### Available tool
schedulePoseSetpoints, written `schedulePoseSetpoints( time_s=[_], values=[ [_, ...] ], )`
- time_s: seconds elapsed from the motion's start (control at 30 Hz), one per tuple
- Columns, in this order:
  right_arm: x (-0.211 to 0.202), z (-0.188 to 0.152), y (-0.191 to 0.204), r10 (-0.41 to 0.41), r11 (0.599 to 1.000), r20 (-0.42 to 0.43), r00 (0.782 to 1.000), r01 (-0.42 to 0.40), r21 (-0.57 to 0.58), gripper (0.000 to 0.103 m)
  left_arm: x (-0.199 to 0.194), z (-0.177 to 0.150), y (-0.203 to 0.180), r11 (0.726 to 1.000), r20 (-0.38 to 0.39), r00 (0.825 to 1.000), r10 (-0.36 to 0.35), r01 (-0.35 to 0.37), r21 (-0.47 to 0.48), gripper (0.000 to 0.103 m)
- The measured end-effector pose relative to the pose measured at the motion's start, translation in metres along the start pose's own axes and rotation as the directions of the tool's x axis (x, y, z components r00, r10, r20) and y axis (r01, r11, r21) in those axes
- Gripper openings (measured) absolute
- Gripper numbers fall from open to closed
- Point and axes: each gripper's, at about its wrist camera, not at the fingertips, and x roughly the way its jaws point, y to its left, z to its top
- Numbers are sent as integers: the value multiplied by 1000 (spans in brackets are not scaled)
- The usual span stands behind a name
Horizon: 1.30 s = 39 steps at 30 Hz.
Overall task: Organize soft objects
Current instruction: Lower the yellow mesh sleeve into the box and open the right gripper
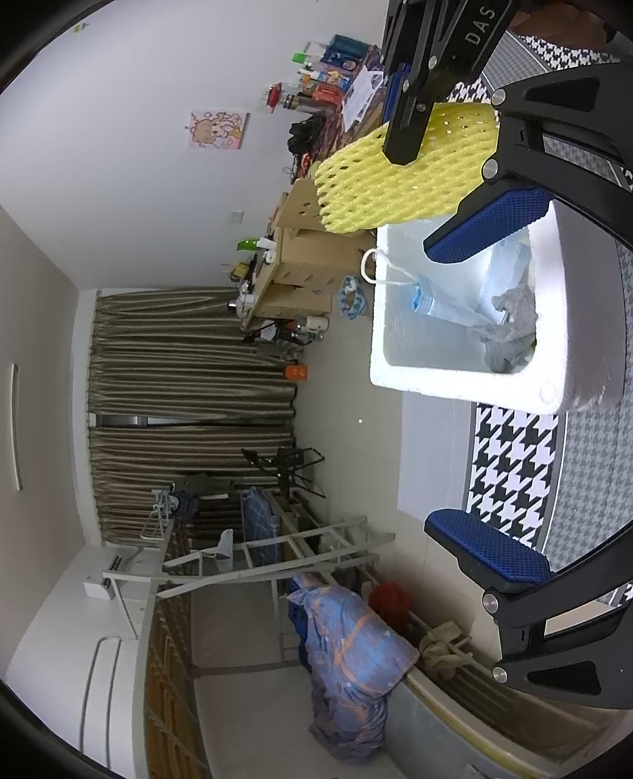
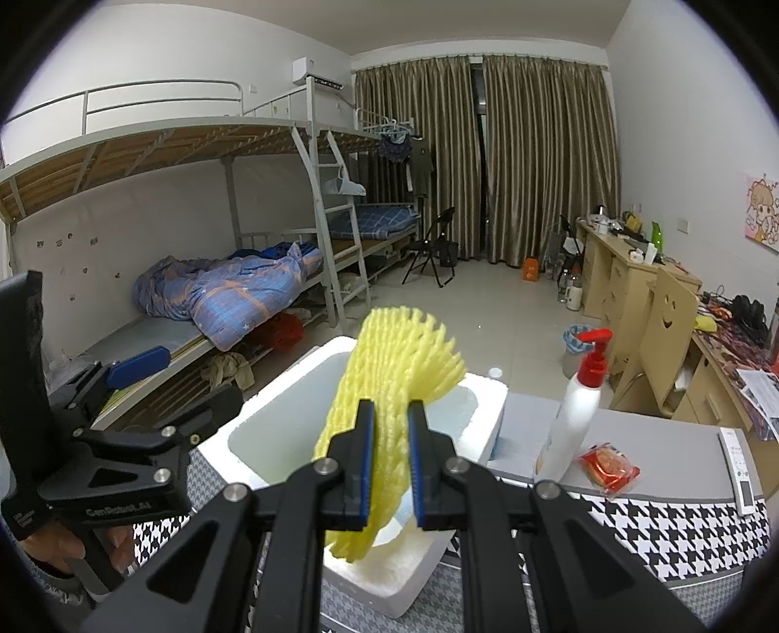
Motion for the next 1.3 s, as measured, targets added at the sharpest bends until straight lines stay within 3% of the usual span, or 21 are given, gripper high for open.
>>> schedulePoseSetpoints(
  time_s=[0.7, 0.73, 0.8, 0.87, 1.3],
  values=[
    [25, 1, 13, 3, 1000, -47, 999, -4, -31, 18, -15, -6, 17, 999, 27, 999, 36, -35, -14, 102],
    [27, 2, 13, 3, 999, -53, 999, -5, -32, 21, -14, -6, 18, 999, 26, 999, 36, -36, -16, 102],
    [30, 3, 12, 18, 999, -70, 997, -20, -32, 39, -14, -6, 21, 999, 26, 999, 35, -35, -21, 102],
    [31, 3, 14, 15, 999, -66, 998, -17, -34, 70, -14, -7, 22, 999, 25, 999, 35, -35, -21, 102],
    [24, 2, 20, -6, 999, -44, 999, 4, -54, 73, -15, -6, 25, 999, 26, 999, 33, -33, -26, 102]
  ],
)
